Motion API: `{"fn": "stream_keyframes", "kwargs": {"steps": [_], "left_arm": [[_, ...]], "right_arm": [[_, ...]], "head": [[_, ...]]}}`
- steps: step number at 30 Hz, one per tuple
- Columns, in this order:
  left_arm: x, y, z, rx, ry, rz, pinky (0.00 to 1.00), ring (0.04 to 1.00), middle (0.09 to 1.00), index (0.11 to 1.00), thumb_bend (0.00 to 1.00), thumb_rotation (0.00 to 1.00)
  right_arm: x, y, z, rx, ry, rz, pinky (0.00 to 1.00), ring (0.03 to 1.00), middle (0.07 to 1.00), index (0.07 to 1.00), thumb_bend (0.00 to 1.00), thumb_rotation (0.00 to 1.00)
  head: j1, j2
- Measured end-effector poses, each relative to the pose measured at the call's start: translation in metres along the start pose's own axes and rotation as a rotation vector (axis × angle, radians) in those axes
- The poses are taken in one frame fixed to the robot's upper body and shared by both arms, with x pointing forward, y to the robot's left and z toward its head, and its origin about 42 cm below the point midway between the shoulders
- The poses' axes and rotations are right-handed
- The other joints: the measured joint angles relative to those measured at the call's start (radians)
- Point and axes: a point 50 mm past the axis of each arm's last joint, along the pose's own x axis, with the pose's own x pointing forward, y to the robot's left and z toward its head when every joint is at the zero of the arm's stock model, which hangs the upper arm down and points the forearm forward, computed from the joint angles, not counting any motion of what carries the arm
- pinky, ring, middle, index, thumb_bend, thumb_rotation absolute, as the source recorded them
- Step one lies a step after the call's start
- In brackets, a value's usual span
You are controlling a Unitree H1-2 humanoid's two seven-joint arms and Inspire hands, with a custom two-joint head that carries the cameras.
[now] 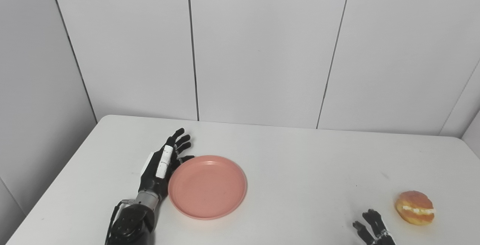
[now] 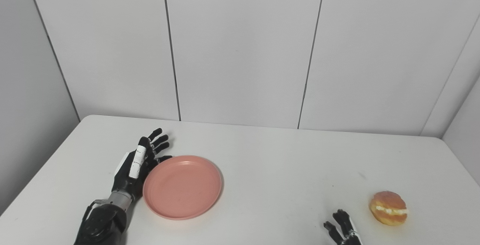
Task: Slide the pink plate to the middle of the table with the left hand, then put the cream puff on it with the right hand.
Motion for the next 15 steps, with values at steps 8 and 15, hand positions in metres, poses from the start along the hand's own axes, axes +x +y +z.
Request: {"fn": "stream_keyframes", "kwargs": {"steps": [8, 15], "left_arm": [[0.000, -0.016, -0.004, -0.023, 0.015, -0.019, 0.74, 0.898, 0.892, 0.894, 0.93, 0.91], [0.001, -0.023, -0.005, -0.016, 0.019, -0.025, 0.71, 0.889, 0.887, 0.884, 0.94, 0.91]], "right_arm": [[0.000, 0.000, 0.000, 0.000, 0.006, 0.001, 0.95, 0.881, 0.945, 0.935, 0.85, 1.00], [0.000, 0.000, 0.000, -0.007, 0.006, 0.001, 0.95, 0.884, 0.945, 0.932, 0.84, 1.00]], "head": [[-0.002, 0.003], [-0.009, 0.008]]}}
